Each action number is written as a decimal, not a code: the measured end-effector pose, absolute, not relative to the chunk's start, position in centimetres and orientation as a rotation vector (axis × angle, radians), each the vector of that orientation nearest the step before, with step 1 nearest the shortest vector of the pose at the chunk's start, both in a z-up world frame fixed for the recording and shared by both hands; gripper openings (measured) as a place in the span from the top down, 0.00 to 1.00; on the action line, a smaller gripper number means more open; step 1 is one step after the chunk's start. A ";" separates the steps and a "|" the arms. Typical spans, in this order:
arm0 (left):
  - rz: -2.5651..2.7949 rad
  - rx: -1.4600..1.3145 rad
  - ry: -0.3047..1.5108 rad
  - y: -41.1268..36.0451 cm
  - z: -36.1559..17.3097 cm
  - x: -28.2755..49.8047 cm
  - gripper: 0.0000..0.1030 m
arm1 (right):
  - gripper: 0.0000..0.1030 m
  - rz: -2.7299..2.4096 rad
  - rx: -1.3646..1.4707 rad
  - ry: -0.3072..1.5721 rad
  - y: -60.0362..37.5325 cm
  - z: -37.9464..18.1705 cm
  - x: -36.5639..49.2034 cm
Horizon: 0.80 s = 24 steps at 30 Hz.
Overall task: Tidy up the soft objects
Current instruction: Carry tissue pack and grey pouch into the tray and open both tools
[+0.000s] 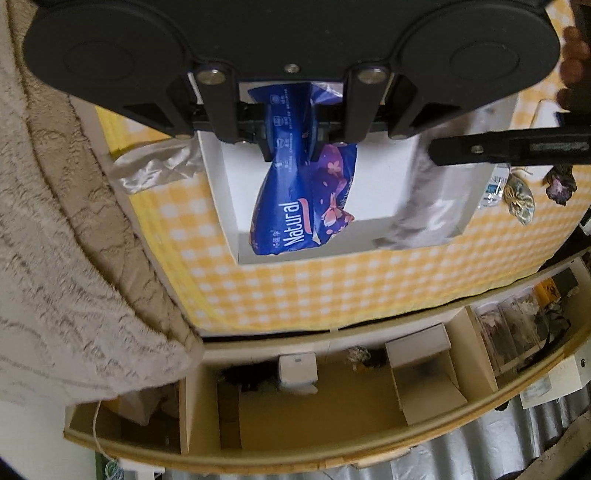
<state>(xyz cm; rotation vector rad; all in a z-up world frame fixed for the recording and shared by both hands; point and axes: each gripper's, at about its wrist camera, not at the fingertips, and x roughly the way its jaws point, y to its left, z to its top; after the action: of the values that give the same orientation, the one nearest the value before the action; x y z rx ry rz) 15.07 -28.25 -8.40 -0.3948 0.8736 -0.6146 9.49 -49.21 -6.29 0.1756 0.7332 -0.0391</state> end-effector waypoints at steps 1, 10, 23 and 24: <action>-0.614 -0.402 0.878 -28.9 -8.8 15.3 0.59 | 0.82 -0.030 0.175 0.738 -49.4 -6.7 9.6; -0.523 -0.380 0.958 -32.3 -13.1 16.9 0.63 | 0.81 0.001 0.132 0.797 -50.8 -9.0 11.7; -0.531 -0.351 0.951 -34.1 -14.3 15.3 0.61 | 0.78 -0.019 0.016 0.829 -50.7 -10.6 11.9; -0.532 -0.344 0.949 -34.2 -14.3 15.2 0.58 | 0.77 -0.016 0.025 0.832 -50.8 -10.5 11.8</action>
<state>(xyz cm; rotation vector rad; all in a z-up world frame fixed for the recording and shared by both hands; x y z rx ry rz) 15.23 -34.23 -14.26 -0.3440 0.9488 -0.5319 11.77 -50.82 -10.52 0.0248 0.8317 -0.0163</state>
